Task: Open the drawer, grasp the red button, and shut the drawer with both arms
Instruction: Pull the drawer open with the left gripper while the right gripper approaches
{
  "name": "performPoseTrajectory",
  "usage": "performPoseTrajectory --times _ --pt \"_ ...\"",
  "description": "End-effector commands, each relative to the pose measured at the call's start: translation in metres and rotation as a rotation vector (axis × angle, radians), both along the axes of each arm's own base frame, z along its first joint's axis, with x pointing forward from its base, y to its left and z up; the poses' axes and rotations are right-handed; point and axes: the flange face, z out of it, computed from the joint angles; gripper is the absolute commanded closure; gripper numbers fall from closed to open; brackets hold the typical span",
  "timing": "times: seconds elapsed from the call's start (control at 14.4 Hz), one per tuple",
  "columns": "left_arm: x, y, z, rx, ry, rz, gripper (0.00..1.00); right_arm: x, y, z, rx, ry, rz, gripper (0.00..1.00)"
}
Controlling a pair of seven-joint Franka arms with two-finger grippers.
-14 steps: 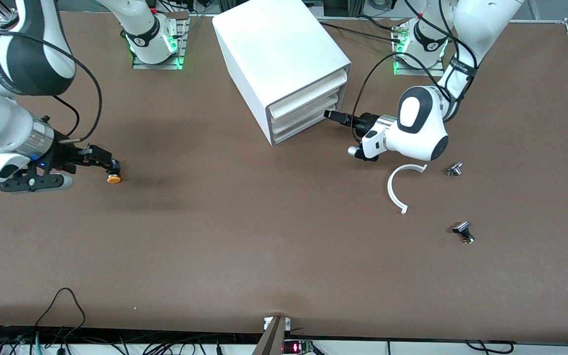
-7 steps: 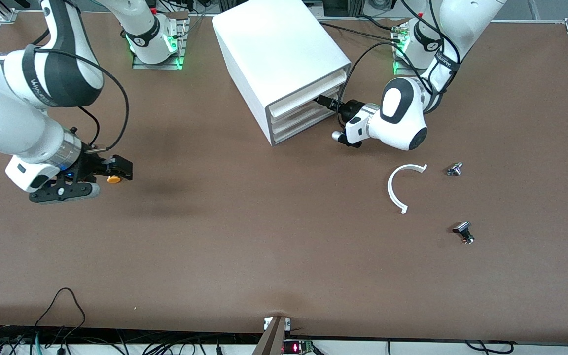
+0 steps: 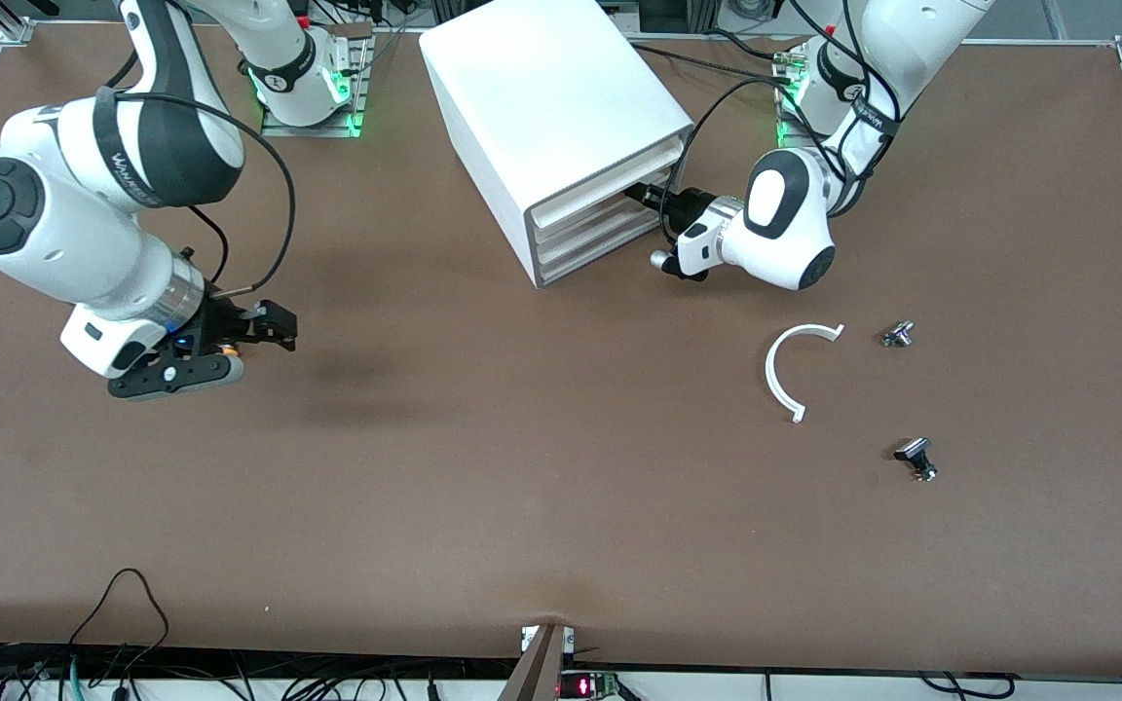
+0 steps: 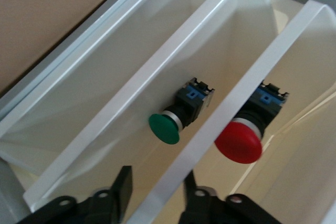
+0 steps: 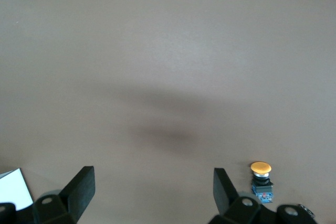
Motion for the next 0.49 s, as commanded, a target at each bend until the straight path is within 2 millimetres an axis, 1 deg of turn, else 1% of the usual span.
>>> performPoseTrajectory --times 0.0,0.07,0.14,0.28,0.35,0.42 --pt "-0.006 -0.002 -0.003 -0.003 -0.016 -0.009 1.0 0.004 0.009 0.008 0.023 -0.02 -0.003 0.0" --pt "0.005 0.008 -0.003 0.008 -0.038 0.019 1.0 0.005 0.011 0.011 0.035 -0.022 -0.001 0.0" --pt "0.02 0.025 -0.004 0.03 -0.064 0.066 1.0 0.006 0.012 0.015 0.054 -0.027 -0.002 0.0" --pt "0.054 0.049 0.004 0.045 -0.112 0.136 1.0 0.007 0.014 0.017 0.079 -0.027 -0.008 0.0" --pt "0.067 0.062 0.006 0.053 -0.126 0.168 1.0 0.008 0.015 0.017 0.079 -0.027 -0.006 0.0" --pt "0.079 0.071 0.011 0.054 -0.144 0.19 1.0 0.01 0.015 0.019 0.081 -0.035 -0.003 0.0"
